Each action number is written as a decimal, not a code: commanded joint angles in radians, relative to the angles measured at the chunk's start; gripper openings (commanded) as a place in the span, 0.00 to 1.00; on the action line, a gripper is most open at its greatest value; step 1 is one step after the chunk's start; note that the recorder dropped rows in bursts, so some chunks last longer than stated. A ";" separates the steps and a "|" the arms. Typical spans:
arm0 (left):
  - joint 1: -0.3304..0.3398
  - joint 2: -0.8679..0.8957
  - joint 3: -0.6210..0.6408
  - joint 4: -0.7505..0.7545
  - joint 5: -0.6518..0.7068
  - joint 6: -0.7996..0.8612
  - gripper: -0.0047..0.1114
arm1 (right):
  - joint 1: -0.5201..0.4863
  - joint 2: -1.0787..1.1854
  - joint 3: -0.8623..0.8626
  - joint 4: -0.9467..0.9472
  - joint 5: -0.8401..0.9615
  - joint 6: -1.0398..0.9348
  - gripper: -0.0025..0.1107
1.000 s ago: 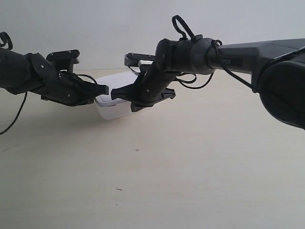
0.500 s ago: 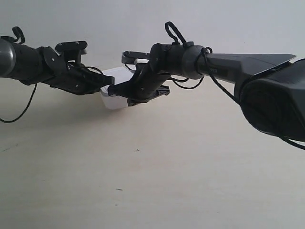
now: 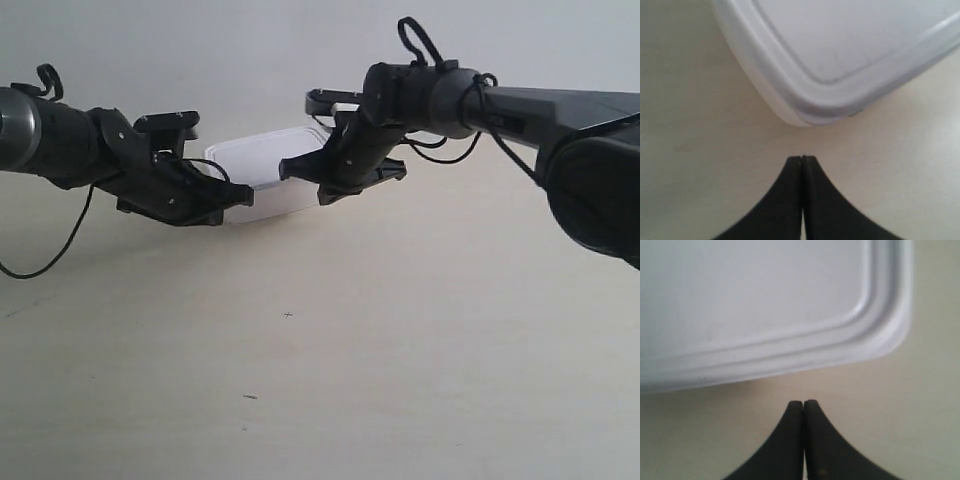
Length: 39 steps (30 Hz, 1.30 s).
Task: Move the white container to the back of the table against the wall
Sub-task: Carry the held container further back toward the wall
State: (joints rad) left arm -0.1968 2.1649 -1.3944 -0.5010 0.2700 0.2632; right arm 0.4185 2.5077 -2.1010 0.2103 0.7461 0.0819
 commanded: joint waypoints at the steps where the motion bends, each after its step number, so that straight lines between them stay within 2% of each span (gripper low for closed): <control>1: -0.063 -0.029 0.018 -0.037 -0.069 -0.007 0.04 | -0.023 -0.025 -0.009 0.031 0.016 -0.040 0.02; 5: -0.103 -0.025 0.018 -0.035 -0.137 -0.008 0.04 | -0.023 -0.025 -0.009 0.055 0.019 -0.076 0.02; 13: -0.092 -0.004 0.016 -0.035 -0.176 -0.012 0.04 | -0.023 -0.020 -0.009 0.056 -0.026 -0.082 0.02; 22: -0.082 0.083 -0.120 -0.015 -0.112 -0.012 0.04 | -0.023 -0.015 -0.009 0.042 -0.091 -0.082 0.02; 34: -0.034 0.154 -0.232 0.113 -0.078 -0.094 0.04 | -0.047 0.007 -0.009 0.041 -0.158 -0.082 0.02; 39: -0.034 0.192 -0.307 0.155 -0.065 -0.112 0.04 | -0.047 0.018 -0.009 0.048 -0.182 -0.101 0.02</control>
State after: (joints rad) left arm -0.2320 2.3399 -1.6623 -0.3773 0.1952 0.1716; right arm 0.3766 2.5240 -2.1055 0.2572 0.5853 0.0000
